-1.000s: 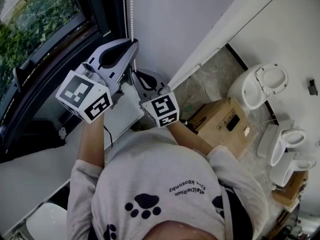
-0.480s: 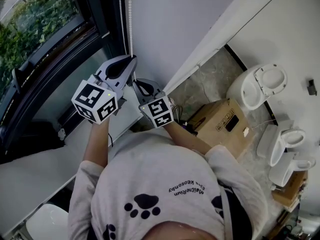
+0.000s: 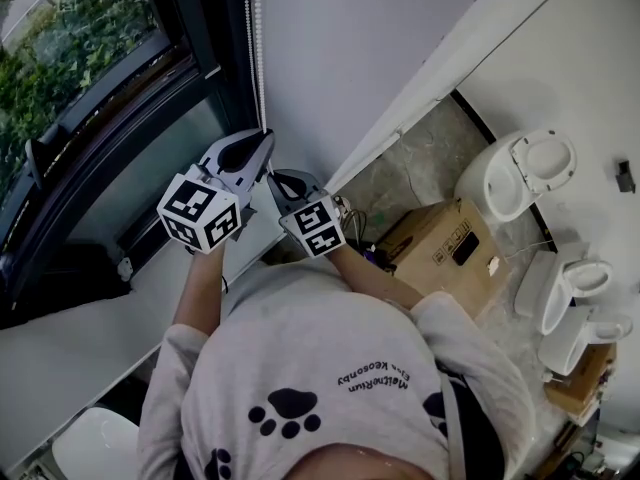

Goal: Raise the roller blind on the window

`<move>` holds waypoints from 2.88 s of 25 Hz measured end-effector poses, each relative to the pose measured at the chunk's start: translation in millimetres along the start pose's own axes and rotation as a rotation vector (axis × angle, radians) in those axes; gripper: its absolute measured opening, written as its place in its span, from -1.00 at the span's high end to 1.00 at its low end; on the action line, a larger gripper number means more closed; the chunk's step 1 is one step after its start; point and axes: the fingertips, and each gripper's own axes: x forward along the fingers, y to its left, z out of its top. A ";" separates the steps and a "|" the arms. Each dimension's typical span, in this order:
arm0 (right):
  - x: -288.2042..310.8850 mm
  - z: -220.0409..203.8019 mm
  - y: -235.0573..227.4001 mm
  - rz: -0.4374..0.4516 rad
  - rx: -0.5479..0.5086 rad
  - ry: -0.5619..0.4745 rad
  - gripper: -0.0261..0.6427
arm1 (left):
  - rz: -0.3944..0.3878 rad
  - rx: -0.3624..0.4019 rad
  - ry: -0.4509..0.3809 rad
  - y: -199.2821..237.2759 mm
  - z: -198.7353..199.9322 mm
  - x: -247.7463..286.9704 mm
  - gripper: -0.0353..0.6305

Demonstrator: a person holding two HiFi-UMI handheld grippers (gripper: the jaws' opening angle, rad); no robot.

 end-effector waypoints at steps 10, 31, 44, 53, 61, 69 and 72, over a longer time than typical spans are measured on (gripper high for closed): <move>-3.8 16.0 6.3 0.026 -0.028 -0.027 0.80 | -0.015 -0.024 -0.005 -0.4 -6.9 2.4 0.87; -103.3 265.4 -5.1 -0.016 -0.055 -0.445 0.65 | -0.020 -0.022 -0.033 0.3 -6.2 -4.8 0.87; -101.8 296.4 -4.8 -0.061 -0.098 -0.486 0.89 | -0.011 0.016 -0.047 0.3 -9.6 -7.9 0.87; -78.7 237.4 -5.1 -0.108 -0.092 -0.429 0.89 | 0.036 0.028 0.029 6.5 -71.9 -3.6 0.87; -55.9 183.7 -9.5 -0.121 -0.062 -0.351 0.89 | 0.063 -0.006 0.124 17.8 -129.1 -4.2 0.87; -33.9 140.3 -12.4 -0.115 -0.035 -0.265 0.89 | 0.075 -0.026 0.205 20.3 -177.3 -4.3 0.87; -25.6 121.8 -9.7 -0.110 -0.039 -0.235 0.89 | 0.092 -0.048 0.238 23.4 -197.8 -10.0 0.87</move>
